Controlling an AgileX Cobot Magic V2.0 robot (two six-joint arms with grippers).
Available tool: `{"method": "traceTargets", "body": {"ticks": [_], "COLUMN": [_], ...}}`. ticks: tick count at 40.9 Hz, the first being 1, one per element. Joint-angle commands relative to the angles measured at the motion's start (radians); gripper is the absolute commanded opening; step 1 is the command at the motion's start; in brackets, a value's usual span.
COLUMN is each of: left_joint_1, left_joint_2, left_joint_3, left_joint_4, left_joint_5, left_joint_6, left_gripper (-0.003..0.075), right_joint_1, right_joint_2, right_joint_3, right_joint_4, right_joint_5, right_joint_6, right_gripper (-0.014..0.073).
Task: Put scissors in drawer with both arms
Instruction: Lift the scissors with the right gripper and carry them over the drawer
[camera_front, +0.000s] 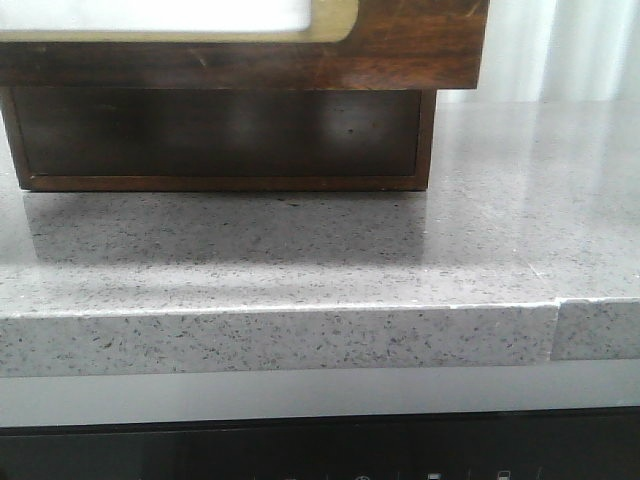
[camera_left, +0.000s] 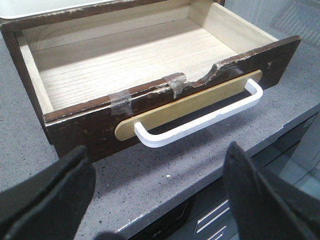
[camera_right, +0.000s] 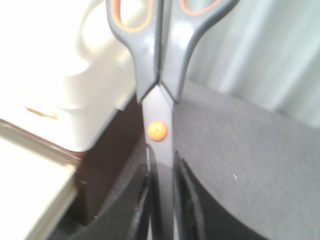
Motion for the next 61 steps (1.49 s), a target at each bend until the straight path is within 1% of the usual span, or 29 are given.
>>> {"method": "traceTargets", "body": {"ticks": [1, 9, 14, 19, 26, 35, 46, 48, 49, 52, 53, 56, 61], "left_joint_1": [-0.009, -0.009, -0.009, -0.009, -0.009, -0.009, -0.009, -0.009, -0.009, -0.009, -0.009, -0.009, -0.009], "left_joint_2": [0.011, 0.011, 0.011, 0.011, 0.011, 0.011, 0.011, 0.011, 0.011, 0.011, 0.011, 0.011, 0.011], "left_joint_3": [-0.028, -0.028, -0.028, -0.028, -0.028, -0.028, -0.028, -0.028, -0.028, -0.028, -0.028, -0.028, -0.028], "left_joint_4": [-0.015, -0.015, -0.015, -0.015, -0.015, -0.015, -0.015, -0.015, -0.015, -0.015, -0.015, -0.015, -0.015], "left_joint_5": [-0.072, -0.072, -0.072, -0.072, -0.072, -0.072, -0.072, -0.072, -0.072, -0.072, -0.072, -0.072, -0.072], "left_joint_6": [-0.008, -0.008, -0.008, -0.008, -0.008, -0.008, -0.008, -0.008, -0.008, -0.008, -0.008, -0.008, -0.008], "left_gripper": [0.0526, 0.0526, 0.0526, 0.0526, 0.0526, 0.0526, 0.0526, 0.0526, 0.0526, 0.0526, 0.0526, 0.0526, 0.0526], "right_joint_1": [0.079, 0.288, 0.399, 0.482, 0.555, 0.566, 0.564, 0.564, 0.564, 0.564, 0.564, 0.564, 0.564], "right_joint_2": [-0.037, -0.014, 0.025, 0.084, 0.176, 0.273, 0.338, 0.339, 0.339, 0.338, 0.338, 0.338, 0.333], "right_joint_3": [-0.033, -0.033, -0.033, -0.033, -0.033, -0.033, -0.033, -0.033, -0.033, -0.033, -0.033, -0.033, -0.033], "right_joint_4": [0.014, 0.014, 0.014, 0.014, 0.014, 0.004, -0.061, -0.066, -0.067, -0.067, -0.067, -0.067, -0.067], "right_joint_5": [-0.114, -0.142, -0.162, -0.168, -0.157, -0.110, -0.060, -0.056, -0.054, -0.054, -0.054, -0.054, -0.051], "right_joint_6": [-0.041, -0.114, -0.135, -0.193, -0.277, -0.347, -0.345, -0.343, -0.343, -0.343, -0.343, -0.343, -0.338], "right_gripper": [0.0069, 0.0069, 0.0069, 0.0069, 0.0069, 0.0069, 0.0071, 0.0087, 0.0108, 0.0198, 0.0240, 0.0324, 0.0339]}}
